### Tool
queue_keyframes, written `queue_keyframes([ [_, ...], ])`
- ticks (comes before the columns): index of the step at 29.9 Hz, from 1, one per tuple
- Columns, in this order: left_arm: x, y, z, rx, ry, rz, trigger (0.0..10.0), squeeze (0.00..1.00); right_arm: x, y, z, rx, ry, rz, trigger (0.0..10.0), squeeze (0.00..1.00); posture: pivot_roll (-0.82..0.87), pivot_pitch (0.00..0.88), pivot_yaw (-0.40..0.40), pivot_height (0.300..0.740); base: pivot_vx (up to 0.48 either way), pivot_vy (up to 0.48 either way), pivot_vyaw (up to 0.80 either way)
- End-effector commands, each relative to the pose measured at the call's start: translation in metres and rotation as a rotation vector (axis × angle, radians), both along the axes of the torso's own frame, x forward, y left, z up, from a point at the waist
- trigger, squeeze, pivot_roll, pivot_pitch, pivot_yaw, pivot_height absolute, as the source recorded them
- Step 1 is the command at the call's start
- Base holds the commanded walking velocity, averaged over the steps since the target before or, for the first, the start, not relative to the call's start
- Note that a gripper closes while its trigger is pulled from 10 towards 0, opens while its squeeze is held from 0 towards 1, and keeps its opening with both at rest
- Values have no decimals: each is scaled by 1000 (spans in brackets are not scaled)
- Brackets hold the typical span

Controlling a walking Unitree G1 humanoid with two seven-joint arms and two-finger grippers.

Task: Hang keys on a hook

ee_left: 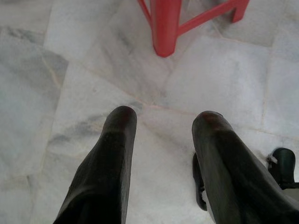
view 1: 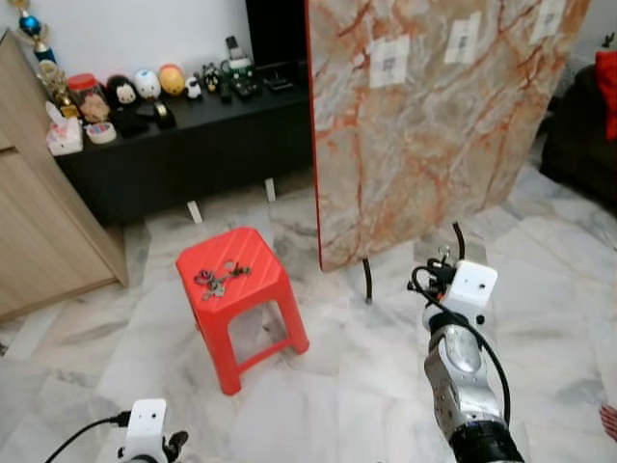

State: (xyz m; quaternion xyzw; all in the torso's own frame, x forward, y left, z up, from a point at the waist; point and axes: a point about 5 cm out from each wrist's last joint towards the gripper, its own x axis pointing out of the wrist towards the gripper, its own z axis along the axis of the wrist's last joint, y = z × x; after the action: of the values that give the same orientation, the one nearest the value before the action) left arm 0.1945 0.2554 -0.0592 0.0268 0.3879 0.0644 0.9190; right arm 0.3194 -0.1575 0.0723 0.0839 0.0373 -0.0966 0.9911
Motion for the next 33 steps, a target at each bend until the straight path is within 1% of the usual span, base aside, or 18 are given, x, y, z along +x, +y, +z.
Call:
queue_keyframes([
  [1,-4,2,-2,-2,24,20,10000,0,0,5,-2,-6,8,24,10000,0,65,18,19,740,277,0,0],
  [4,-5,1,-3,-6,29,17,10000,0,0,6,-3,-4,8,21,10000,0,62,0,20,740,275,0,0],
  [9,-7,-4,-6,-14,39,9,10000,0,-4,6,-8,-7,20,23,10000,0,60,0,15,740,274,0,0],
  [14,-7,-7,-6,-22,41,-7,10000,0,-4,8,-9,-10,25,28,10000,0,64,0,15,740,275,0,0],
  [20,-8,-7,-7,-26,37,-11,10000,0,-6,10,-12,-5,32,29,10000,0,70,0,13,740,275,0,0],
  [22,-6,-5,-5,-21,21,-25,10000,0,-4,12,-6,-6,14,35,10000,0,71,0,24,740,274,0,0],
  [23,-4,-3,-3,-21,0,-13,10000,0,-4,13,-4,-12,4,36,10000,0,73,0,26,740,274,0,0],
  [25,-5,-2,-3,-23,-3,6,10000,0,-5,11,-9,-26,29,38,10000,0,79,0,21,740,268,0,0],
  [27,-4,-1,-2,-25,-1,6,10000,0,-1,11,-3,-54,7,53,10000,0,79,0,29,740,262,0,0],
  [28,-4,-3,-2,-27,-4,-32,10000,0,0,10,3,-54,-19,48,10000,0,79,41,35,740,251,0,0],
  [29,-7,-4,-3,-29,-4,-54,10000,0,-1,5,12,-78,-80,41,10000,0,89,59,25,740,240,0,0],
  [30,-11,2,-5,-43,9,48,10000,0,-3,-3,4,-13,-14,-30,10000,0,105,38,26,740,0,0,0],
  [31,-14,7,-6,-54,20,130,10000,0,-5,-7,-4,37,41,-80,10000,0,105,38,26,740,0,0,0],
  [32,-12,7,-4,-76,-5,137,10000,0,-7,-9,-1,94,29,-113,10000,0,99,47,42,740,0,0,0],
  [33,-10,6,-3,-90,-26,125,10000,0,-9,-9,1,131,15,-128,10000,0,99,47,42,740,0,0,0],
])
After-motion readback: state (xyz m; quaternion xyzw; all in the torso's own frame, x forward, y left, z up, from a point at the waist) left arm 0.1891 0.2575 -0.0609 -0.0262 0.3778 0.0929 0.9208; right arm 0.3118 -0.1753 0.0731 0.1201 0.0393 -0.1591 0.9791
